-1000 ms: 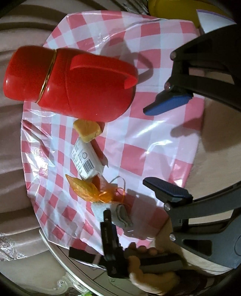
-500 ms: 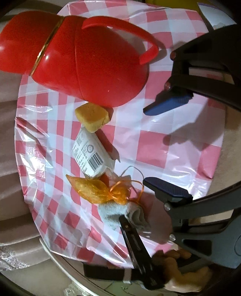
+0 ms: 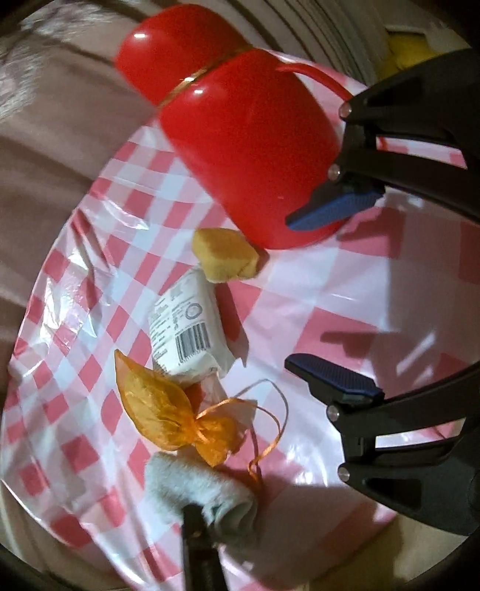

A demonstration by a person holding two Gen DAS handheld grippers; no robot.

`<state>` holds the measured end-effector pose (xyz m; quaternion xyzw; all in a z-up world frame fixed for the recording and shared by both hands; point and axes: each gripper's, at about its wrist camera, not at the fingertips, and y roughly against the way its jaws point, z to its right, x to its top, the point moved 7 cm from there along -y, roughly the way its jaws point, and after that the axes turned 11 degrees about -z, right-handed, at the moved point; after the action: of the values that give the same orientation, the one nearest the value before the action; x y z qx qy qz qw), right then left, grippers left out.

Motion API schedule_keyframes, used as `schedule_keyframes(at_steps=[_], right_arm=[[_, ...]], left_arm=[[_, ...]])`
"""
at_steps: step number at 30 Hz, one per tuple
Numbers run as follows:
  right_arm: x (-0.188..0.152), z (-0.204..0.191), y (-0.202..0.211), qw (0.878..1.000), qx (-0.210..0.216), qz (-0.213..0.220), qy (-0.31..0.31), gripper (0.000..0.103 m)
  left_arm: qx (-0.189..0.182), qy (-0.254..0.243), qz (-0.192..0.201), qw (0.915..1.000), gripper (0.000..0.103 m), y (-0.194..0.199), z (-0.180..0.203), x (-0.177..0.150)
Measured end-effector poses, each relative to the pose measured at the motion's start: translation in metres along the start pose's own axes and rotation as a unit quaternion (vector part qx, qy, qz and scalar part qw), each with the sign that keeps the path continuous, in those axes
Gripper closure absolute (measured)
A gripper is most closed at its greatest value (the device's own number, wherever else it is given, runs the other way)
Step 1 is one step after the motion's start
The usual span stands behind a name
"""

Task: Organize soft objects
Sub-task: 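Grasp the yellow sponge with the right tool while the left tool holds the towel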

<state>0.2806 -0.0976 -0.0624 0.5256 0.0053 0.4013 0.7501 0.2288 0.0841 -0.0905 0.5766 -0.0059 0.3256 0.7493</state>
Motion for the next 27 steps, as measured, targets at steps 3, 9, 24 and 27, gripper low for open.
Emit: schedule_keyframes(at_steps=[3,9,24,27], right_arm=[[0.009,-0.004,-0.002,0.999,-0.034,0.014,0.016,0.031],[0.033,-0.006,-0.021,0.995,-0.090,0.009,0.033,0.031],[0.053,0.007,-0.056,0.990,-0.138,-0.006,0.031,0.038],[0.055,0.008,-0.064,0.990,-0.140,-0.007,0.032,0.041]], left_arm=[[-0.001,0.006,0.008,1.0000,0.086,0.004,-0.003,-0.001],[-0.004,0.008,0.011,0.9999,0.086,0.004,-0.003,-0.001],[-0.012,0.018,0.022,0.9995,0.086,0.008,-0.006,-0.002],[-0.012,0.018,0.023,0.9995,0.086,0.009,-0.006,-0.003]])
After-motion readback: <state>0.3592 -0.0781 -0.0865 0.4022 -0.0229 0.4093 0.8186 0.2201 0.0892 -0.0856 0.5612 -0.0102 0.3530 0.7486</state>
